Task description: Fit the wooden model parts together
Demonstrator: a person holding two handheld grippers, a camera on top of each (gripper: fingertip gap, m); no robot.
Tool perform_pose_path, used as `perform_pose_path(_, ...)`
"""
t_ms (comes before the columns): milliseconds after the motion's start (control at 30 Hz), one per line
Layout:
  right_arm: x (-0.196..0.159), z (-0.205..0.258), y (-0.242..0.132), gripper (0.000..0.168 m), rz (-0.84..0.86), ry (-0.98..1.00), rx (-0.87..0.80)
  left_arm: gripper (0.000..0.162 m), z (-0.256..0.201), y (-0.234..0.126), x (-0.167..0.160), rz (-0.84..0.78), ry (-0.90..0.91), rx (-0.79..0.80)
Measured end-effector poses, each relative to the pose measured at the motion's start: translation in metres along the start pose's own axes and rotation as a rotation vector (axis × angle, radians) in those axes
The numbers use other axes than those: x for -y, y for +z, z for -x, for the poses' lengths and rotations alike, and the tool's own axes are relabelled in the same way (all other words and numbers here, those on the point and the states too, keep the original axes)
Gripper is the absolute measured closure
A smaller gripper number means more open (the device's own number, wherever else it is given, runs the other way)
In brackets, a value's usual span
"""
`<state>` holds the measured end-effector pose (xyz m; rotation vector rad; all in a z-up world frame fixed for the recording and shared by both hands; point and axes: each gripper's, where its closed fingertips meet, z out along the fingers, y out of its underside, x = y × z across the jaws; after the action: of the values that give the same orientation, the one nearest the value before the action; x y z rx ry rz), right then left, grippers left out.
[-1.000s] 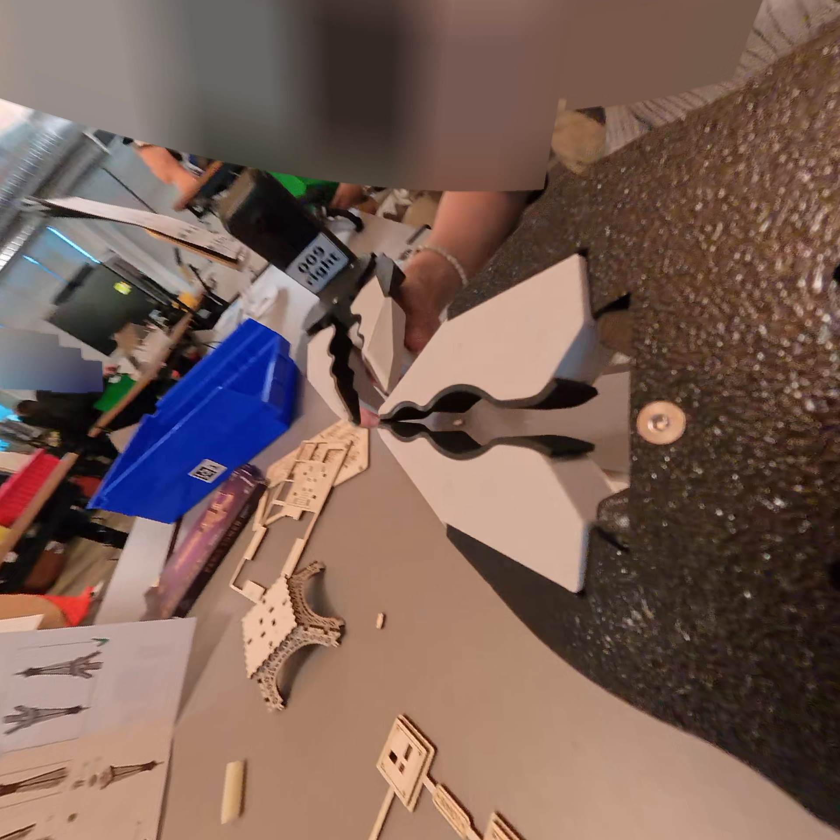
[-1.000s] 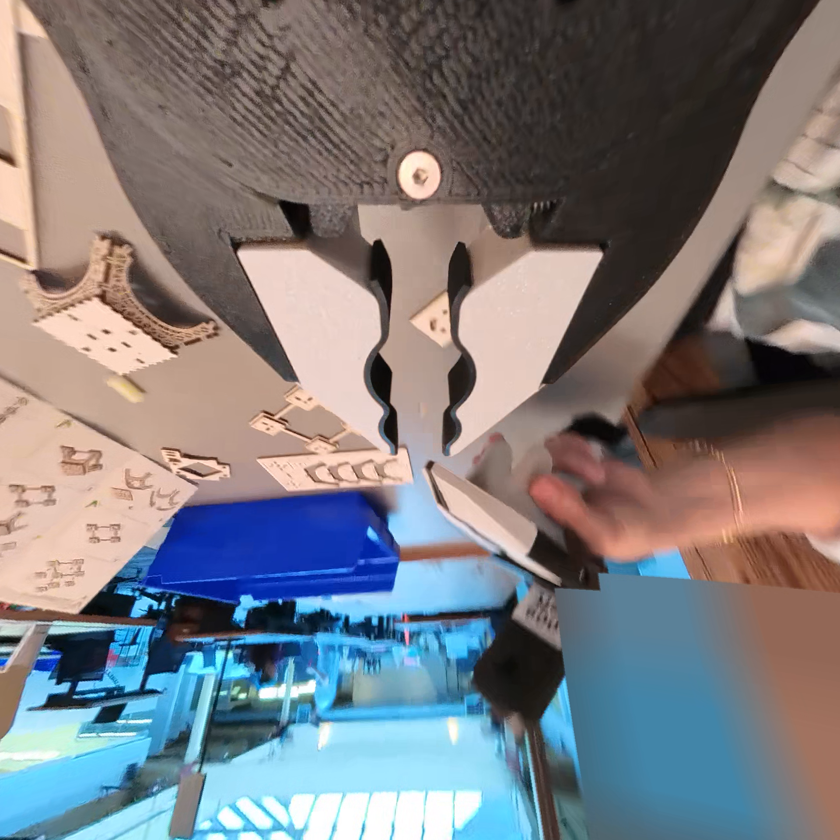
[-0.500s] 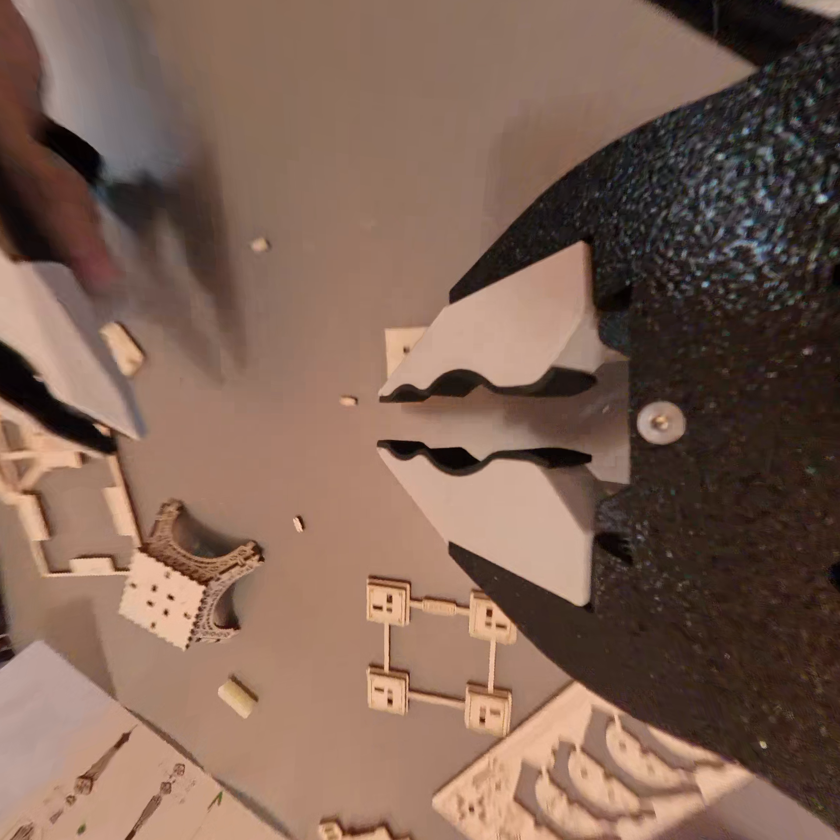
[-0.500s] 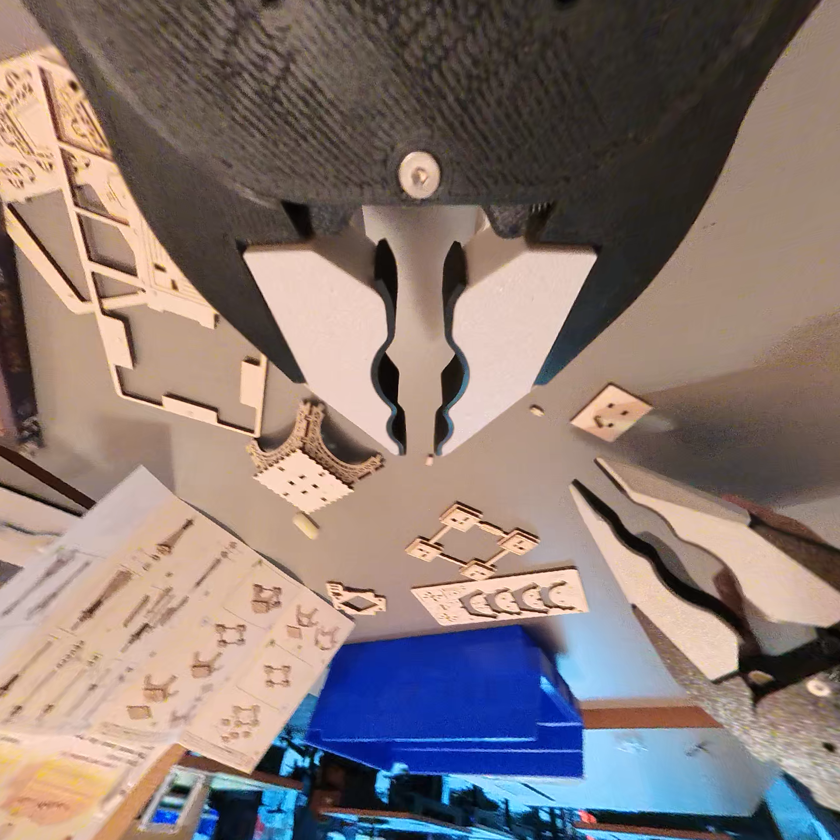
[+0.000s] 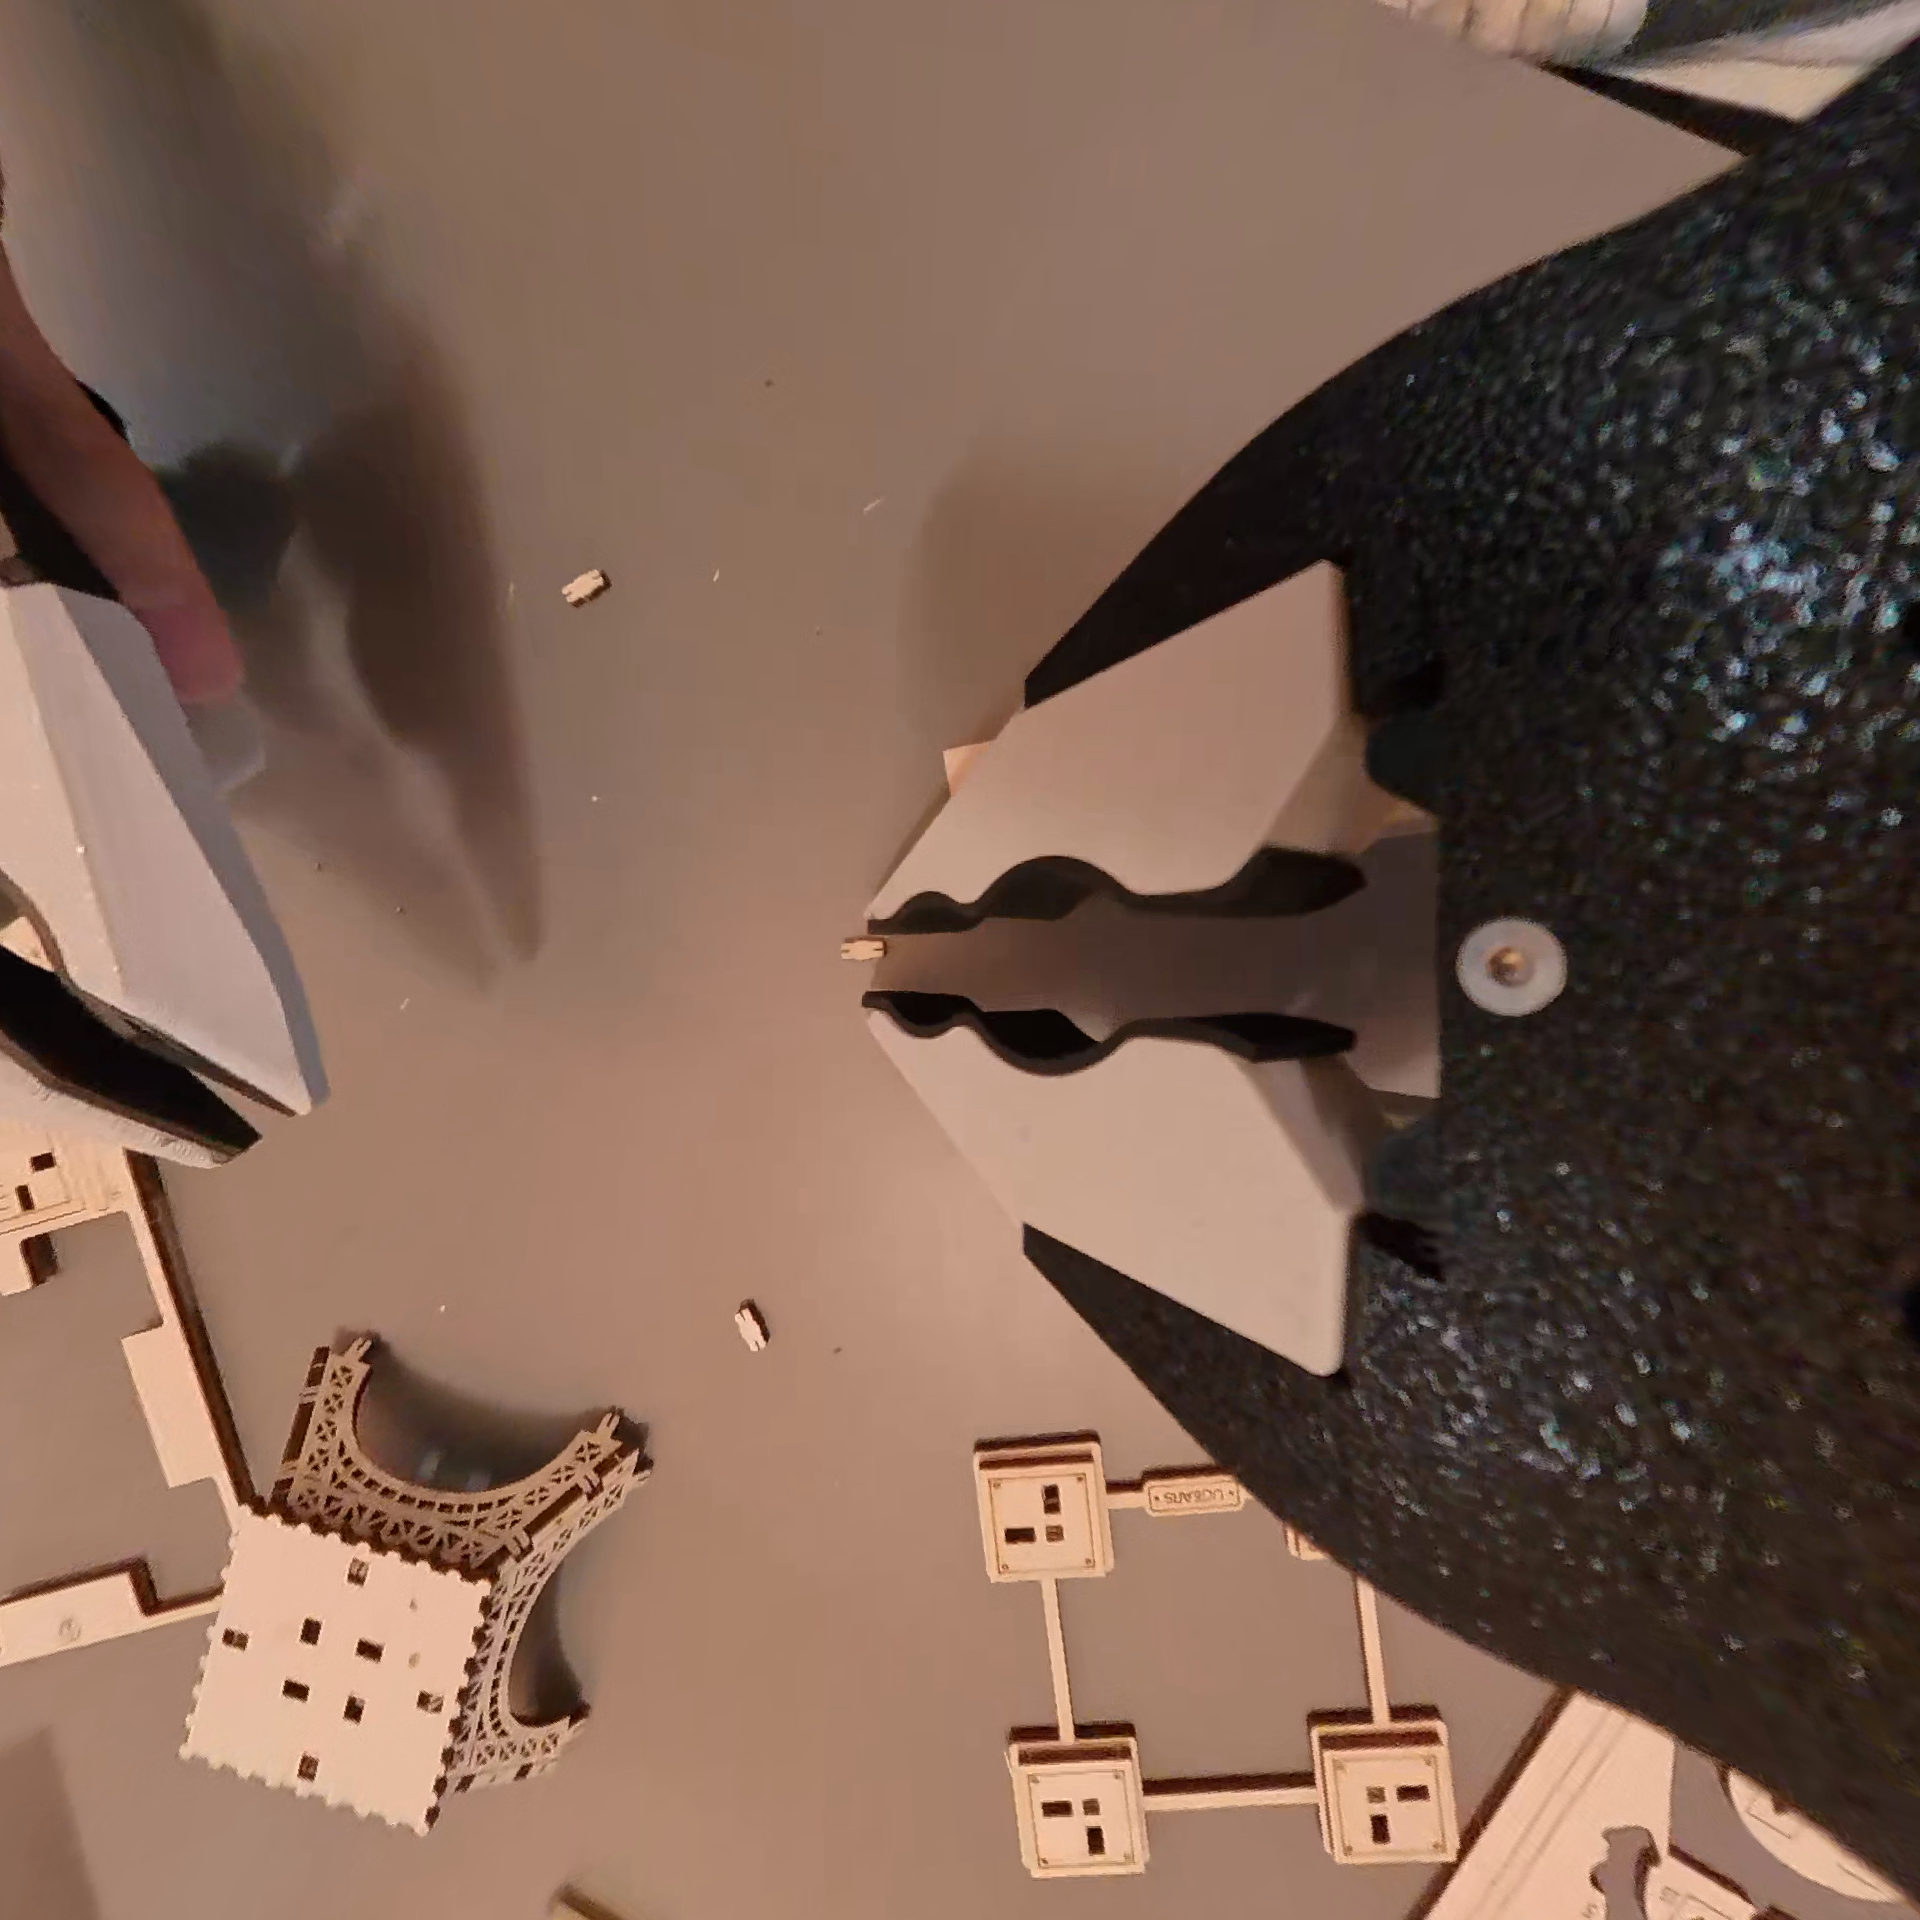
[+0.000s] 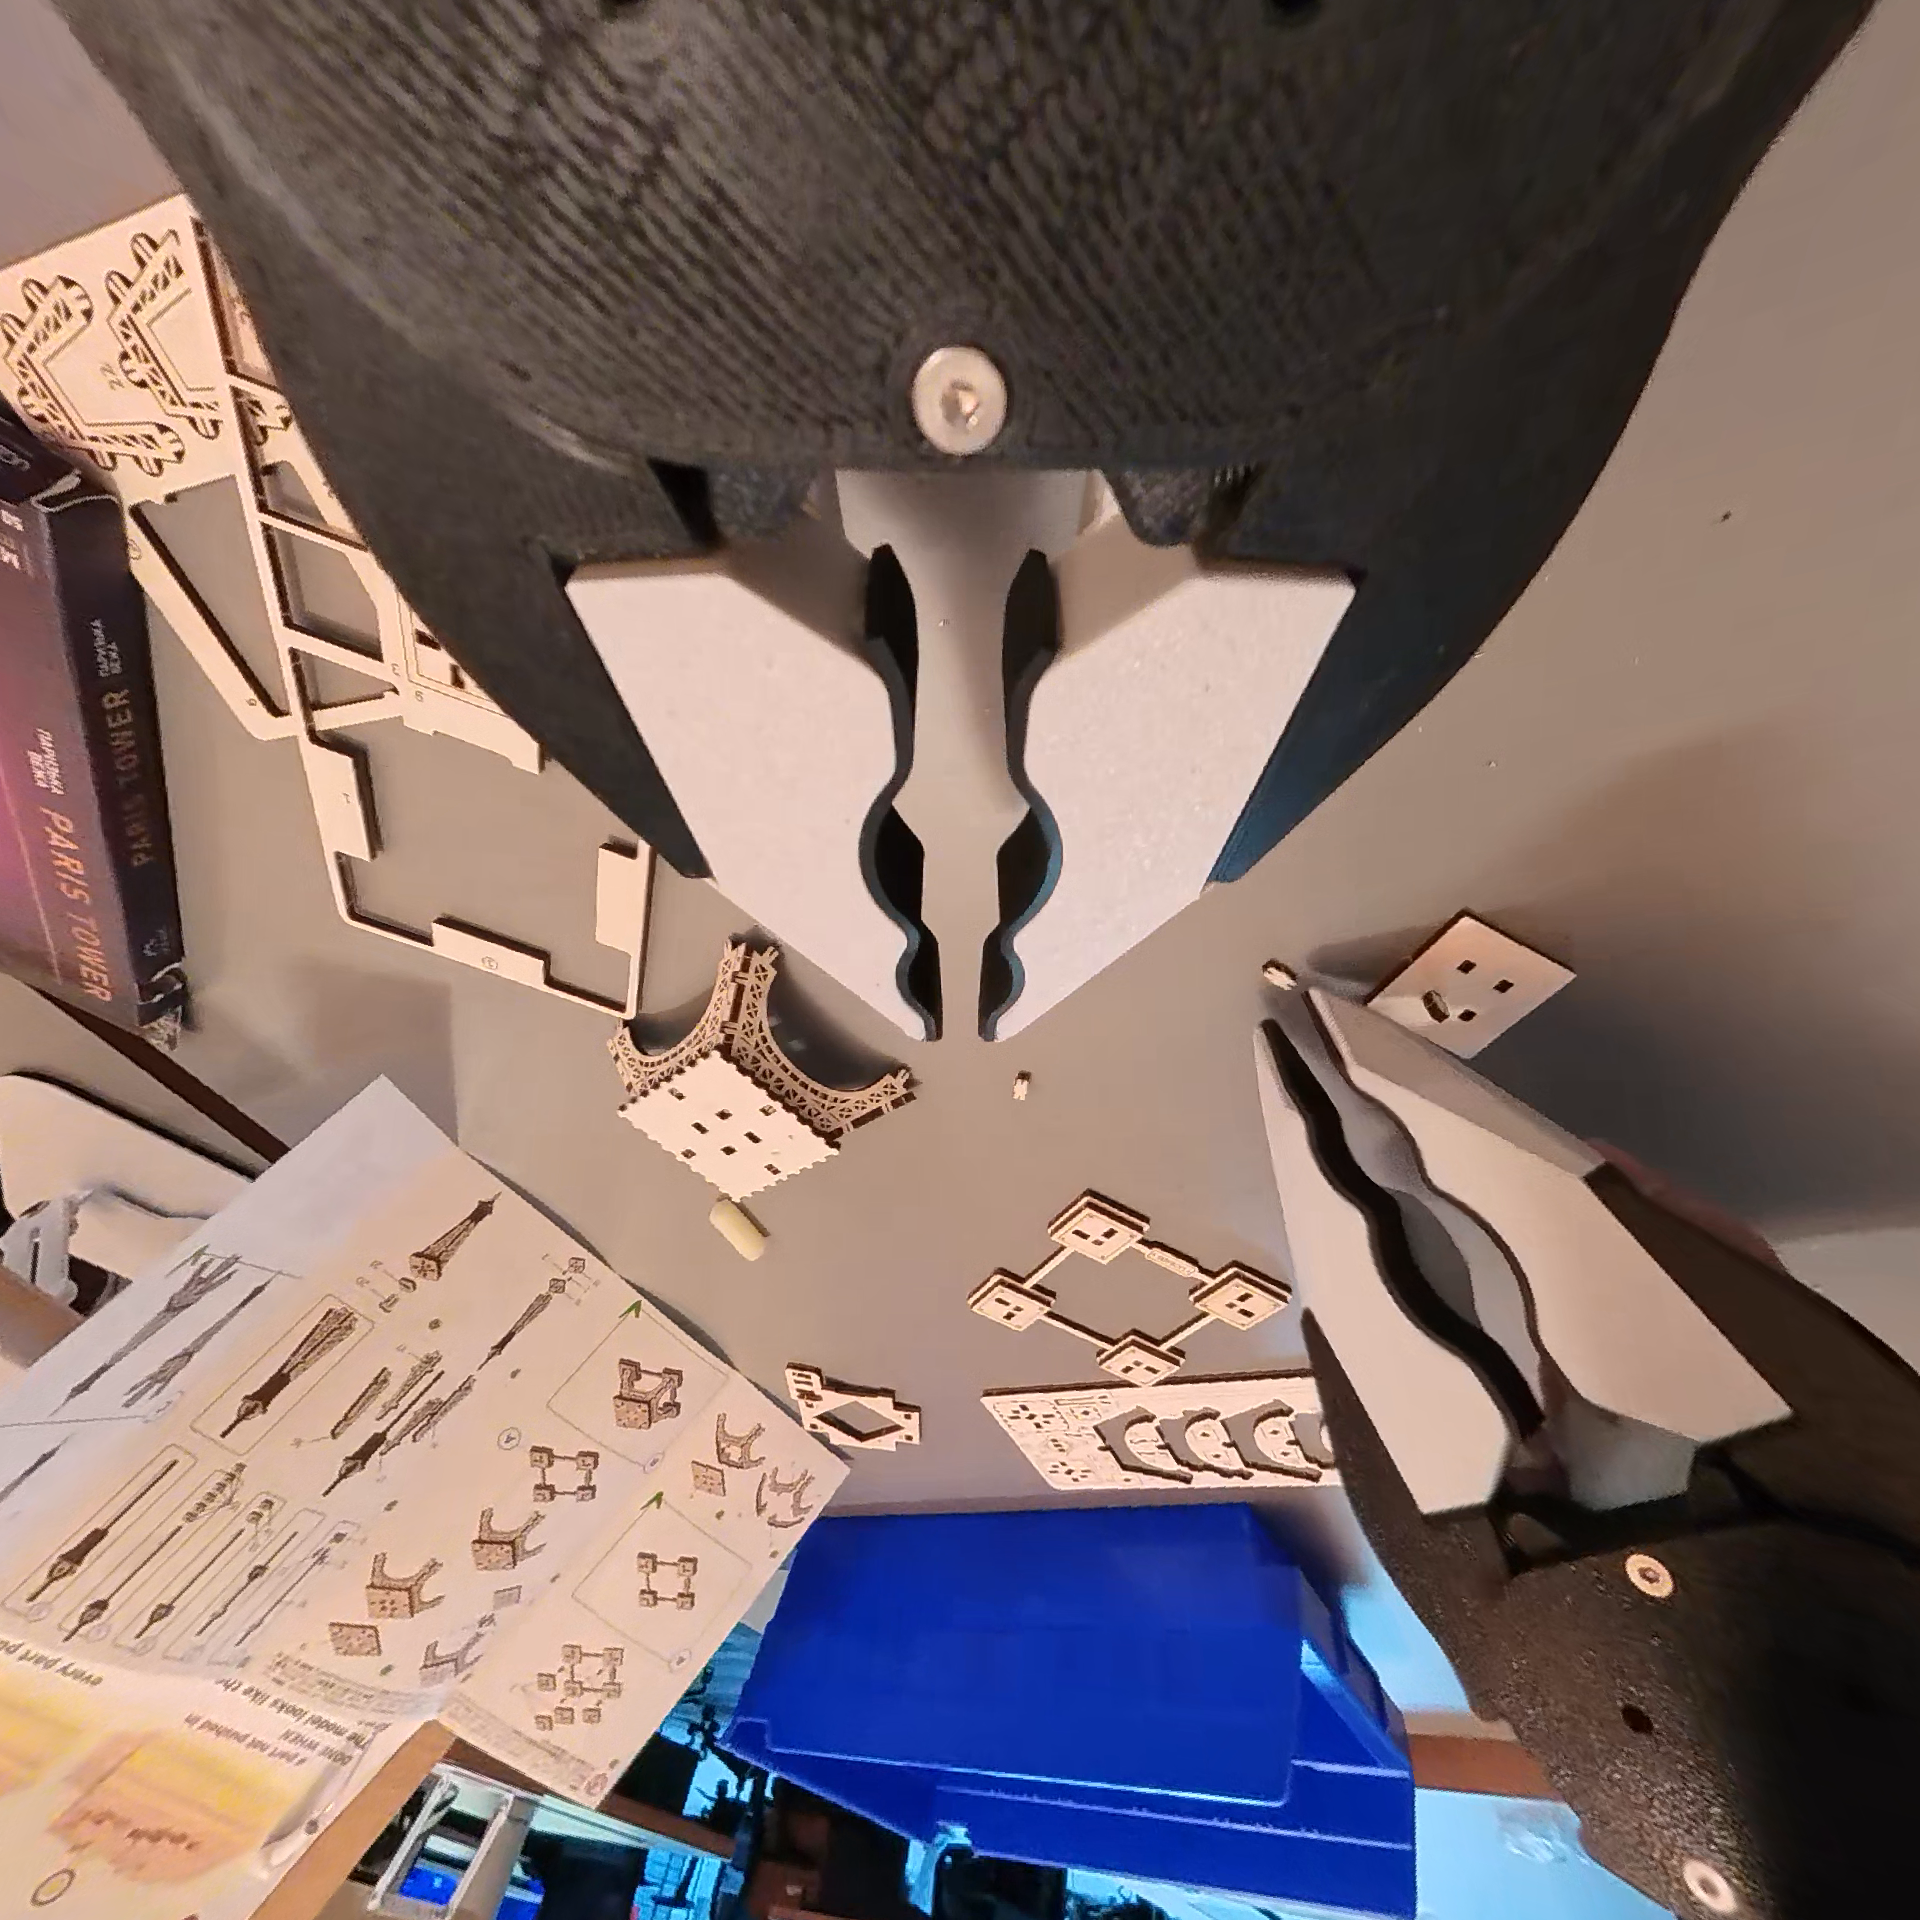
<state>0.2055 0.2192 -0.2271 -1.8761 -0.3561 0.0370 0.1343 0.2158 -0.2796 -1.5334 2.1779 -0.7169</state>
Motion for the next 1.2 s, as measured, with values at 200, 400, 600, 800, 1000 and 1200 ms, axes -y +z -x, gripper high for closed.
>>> perform_pose_path(200, -0.001, 0.001, 0.001, 0.164, 0.012, -0.005, 0.007, 0.156, -0.001, 0.005, -0.004, 0.010, 0.006, -0.018)
perform_pose_path(400, -0.002, 0.003, 0.000, 0.165, 0.023, -0.013, 0.018, 0.162, 0.000, 0.007, -0.002, -0.010, 0.040, 0.010)
perform_pose_path(600, 0.004, 0.034, -0.004, 0.153, 0.016, 0.238, 0.299, 0.162, 0.000, -0.018, 0.030, -0.165, 0.314, 0.166)
perform_pose_path(800, 0.015, 0.055, -0.011, 0.154, -0.021, 0.450, 0.511, 0.162, -0.006, -0.042, 0.045, -0.200, 0.638, 0.369)
perform_pose_path(1000, 0.023, 0.064, -0.012, 0.159, -0.056, 0.511, 0.568, 0.162, -0.015, -0.047, 0.049, -0.229, 0.673, 0.369)
perform_pose_path(1200, 0.031, 0.068, -0.017, 0.162, -0.097, 0.560, 0.635, 0.162, -0.017, -0.048, 0.053, -0.231, 0.694, 0.367)
